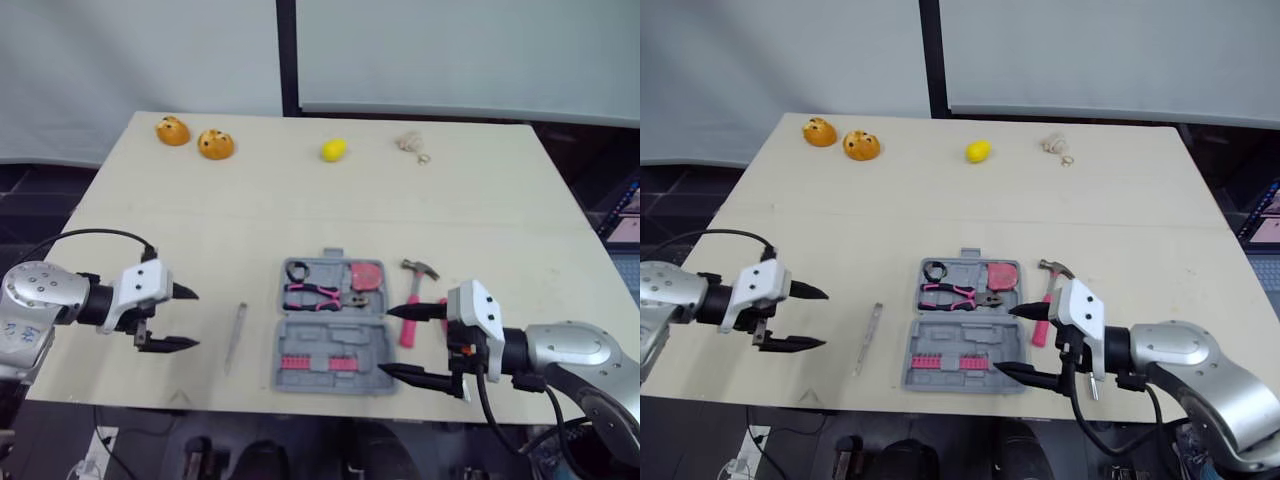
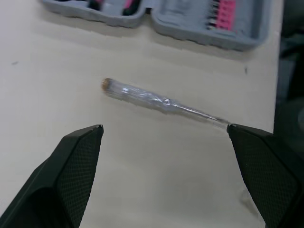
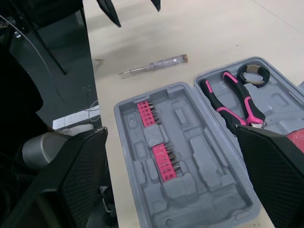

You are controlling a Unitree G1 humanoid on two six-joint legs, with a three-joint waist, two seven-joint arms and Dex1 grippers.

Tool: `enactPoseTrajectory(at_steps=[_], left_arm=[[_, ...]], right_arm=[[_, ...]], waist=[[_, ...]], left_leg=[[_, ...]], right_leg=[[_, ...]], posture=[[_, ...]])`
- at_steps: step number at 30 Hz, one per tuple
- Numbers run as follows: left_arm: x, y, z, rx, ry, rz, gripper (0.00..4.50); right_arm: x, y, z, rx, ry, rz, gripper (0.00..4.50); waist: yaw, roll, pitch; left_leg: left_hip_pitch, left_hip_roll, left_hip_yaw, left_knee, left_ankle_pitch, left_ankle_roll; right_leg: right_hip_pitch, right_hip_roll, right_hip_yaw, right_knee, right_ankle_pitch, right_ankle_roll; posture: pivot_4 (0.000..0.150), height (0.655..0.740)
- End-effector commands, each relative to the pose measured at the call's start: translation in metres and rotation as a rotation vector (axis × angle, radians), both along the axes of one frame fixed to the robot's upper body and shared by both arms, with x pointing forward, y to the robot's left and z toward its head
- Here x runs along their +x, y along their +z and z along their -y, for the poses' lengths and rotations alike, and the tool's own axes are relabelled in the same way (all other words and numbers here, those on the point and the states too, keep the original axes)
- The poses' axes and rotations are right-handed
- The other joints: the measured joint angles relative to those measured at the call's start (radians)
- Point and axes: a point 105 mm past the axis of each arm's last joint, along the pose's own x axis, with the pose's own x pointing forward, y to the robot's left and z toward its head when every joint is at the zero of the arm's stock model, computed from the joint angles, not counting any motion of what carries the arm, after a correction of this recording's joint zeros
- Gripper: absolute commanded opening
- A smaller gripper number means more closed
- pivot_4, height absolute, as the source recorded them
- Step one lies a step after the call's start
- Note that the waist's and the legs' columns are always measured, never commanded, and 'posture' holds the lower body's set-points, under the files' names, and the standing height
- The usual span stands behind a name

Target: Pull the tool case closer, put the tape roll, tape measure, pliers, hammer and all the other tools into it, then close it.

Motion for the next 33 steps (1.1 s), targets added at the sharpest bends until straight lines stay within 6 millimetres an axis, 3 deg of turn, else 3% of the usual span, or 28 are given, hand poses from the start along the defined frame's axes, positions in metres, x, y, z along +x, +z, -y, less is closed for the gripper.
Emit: enactPoseTrajectory(at_steps=[1,15,25,28,33], left_arm=[[0.005,0.001,-0.001,0.157,-0.274,0.043,4.48],[0.035,-0.010,0.039,0.366,-0.853,0.188,4.48],[0.040,-0.029,0.056,0.414,-1.038,0.211,4.48],[0.041,-0.033,0.056,0.456,-1.081,0.217,3.65],[0.048,-0.037,0.058,0.512,-1.082,0.233,1.03]], right_arm=[[-0.009,0.004,-0.004,-0.008,0.041,0.024,4.50],[-0.024,-0.001,-0.006,-0.013,0.019,0.003,4.50],[-0.026,0.000,-0.004,-0.025,-0.012,0.028,4.50],[-0.027,0.000,-0.004,-0.024,-0.024,0.032,4.50],[-0.030,0.002,-0.004,-0.021,-0.045,0.039,4.50]], waist=[[0.002,-0.001,0.000],[0.002,-0.002,0.001],[0.004,-0.002,0.001],[0.003,-0.003,0.001],[0.004,-0.003,0.001]], left_leg=[[-0.001,0.000,0.000,0.001,0.000,0.000],[-0.003,0.000,0.001,0.015,-0.003,0.006],[-0.004,-0.002,0.001,0.015,-0.004,0.007],[-0.004,-0.001,0.001,0.016,-0.004,0.007],[-0.004,-0.005,0.000,0.016,-0.005,0.009]], right_leg=[[-0.001,0.001,-0.001,-0.001,0.000,0.000],[0.002,0.002,0.004,0.002,0.006,0.010],[0.002,0.003,0.003,0.000,0.006,0.010],[0.002,0.003,0.003,0.000,0.006,0.011],[0.002,0.004,0.003,0.000,0.007,0.011]], posture=[[0.150,0.7370],[0.150,0.7370],[0.150,0.7370],[0.150,0.7370],[0.150,0.7370]])
